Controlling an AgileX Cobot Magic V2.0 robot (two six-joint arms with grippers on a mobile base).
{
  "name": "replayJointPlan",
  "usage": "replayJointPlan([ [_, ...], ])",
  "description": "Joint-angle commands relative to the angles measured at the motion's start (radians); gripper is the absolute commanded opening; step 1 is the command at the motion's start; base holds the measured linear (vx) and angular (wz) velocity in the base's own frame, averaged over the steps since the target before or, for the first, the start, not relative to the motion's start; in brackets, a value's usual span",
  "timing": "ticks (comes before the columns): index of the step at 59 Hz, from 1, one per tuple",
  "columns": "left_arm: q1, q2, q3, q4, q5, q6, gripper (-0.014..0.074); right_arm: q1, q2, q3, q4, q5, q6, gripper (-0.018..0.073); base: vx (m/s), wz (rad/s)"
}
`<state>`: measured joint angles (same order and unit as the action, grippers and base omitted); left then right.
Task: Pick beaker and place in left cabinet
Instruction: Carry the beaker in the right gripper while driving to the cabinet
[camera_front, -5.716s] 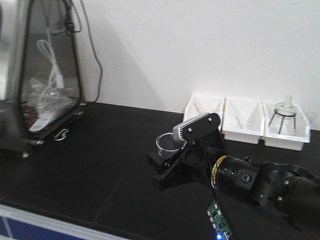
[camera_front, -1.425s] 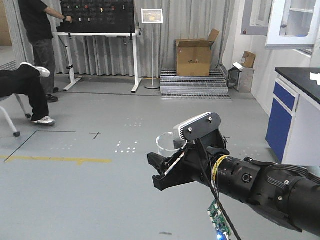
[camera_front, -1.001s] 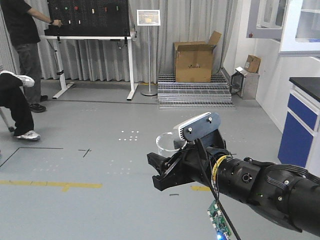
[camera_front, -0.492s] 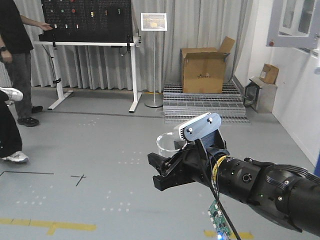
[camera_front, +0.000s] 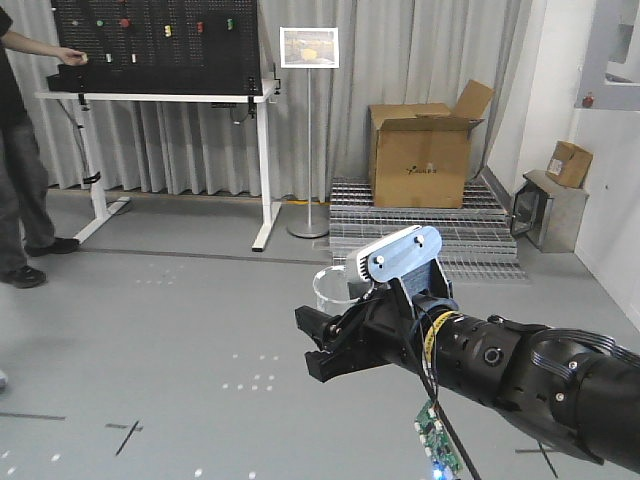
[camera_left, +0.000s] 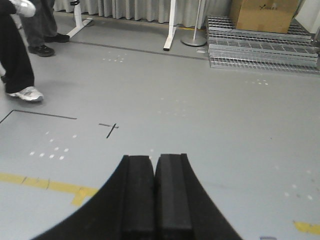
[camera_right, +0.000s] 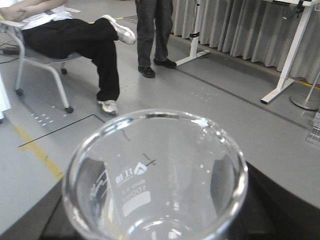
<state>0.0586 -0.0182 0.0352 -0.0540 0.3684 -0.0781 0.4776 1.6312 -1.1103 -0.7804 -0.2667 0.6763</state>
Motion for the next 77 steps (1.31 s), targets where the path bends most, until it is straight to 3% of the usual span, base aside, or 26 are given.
replayJointPlan([
  [1, -0.004, -0.009, -0.018, -0.008, -0.082, -0.003, -0.0006, -0.001, -0.042, -0.03, 0.007, -0.06, 0.003, 0.0236, 0.7, -0.07],
  [77, -0.004, -0.009, -0.018, -0.008, -0.081, -0.003, -0.0006, -0.001, -0.042, -0.03, 0.007, -0.06, 0.003, 0.0236, 0.68, -0.04],
])
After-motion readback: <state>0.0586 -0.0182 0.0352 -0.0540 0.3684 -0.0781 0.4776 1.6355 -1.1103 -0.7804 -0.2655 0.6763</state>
